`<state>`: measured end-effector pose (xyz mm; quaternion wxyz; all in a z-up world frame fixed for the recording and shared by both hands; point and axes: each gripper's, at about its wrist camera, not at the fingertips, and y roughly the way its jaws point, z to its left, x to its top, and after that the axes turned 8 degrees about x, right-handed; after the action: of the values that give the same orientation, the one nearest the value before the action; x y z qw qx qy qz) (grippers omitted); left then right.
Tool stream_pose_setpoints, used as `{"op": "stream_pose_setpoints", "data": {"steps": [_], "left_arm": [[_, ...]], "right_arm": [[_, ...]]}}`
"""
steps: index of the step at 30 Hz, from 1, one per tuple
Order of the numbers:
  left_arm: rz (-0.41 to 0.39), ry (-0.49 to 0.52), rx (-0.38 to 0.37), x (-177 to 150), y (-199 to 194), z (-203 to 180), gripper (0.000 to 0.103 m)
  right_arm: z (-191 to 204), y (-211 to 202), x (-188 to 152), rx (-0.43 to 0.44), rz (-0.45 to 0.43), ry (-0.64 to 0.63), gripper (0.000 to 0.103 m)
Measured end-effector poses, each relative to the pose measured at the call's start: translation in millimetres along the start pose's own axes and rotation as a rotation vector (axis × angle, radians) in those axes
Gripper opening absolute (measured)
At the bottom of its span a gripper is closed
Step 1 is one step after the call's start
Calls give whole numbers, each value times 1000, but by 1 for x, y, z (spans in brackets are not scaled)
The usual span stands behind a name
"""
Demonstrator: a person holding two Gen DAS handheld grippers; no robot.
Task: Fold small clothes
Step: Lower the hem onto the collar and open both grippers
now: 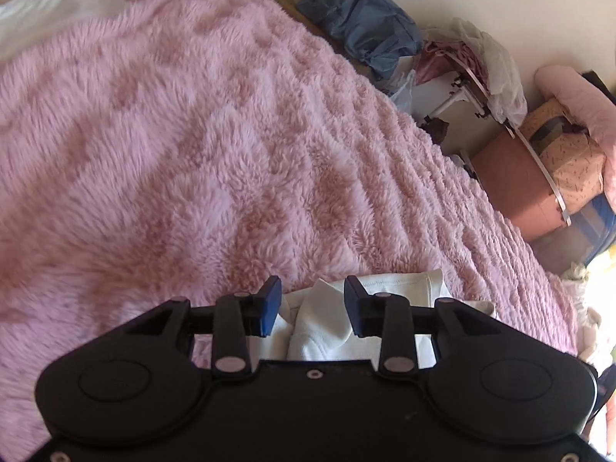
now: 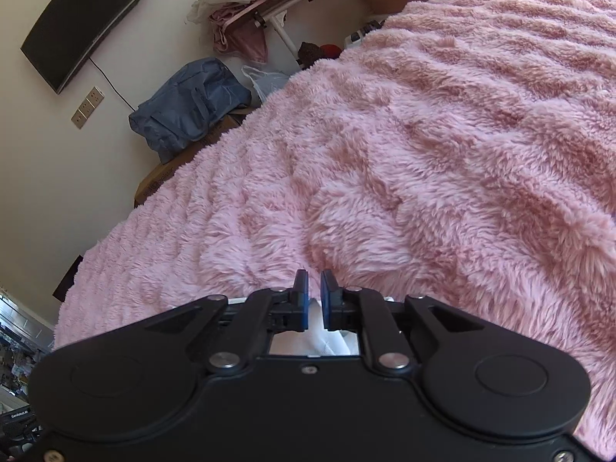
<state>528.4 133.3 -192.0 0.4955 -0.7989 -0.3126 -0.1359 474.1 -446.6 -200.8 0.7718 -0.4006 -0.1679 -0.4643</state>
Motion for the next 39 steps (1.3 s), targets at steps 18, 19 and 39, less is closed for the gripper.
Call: {"op": "stream_pose_setpoints", "data": {"steps": [18,19,39], "left_arm": [[63,257,-36,-44,16,-11,42],[64,250,-43,-43,18,-11,42],[-62,307,120,-48,18,-12,19]], "right_arm": [[2,-17,-18,71,180,-258,41],[3,-14,-19,68,182,-260,43],[21,7,-18,16,130,-339,10]]}}
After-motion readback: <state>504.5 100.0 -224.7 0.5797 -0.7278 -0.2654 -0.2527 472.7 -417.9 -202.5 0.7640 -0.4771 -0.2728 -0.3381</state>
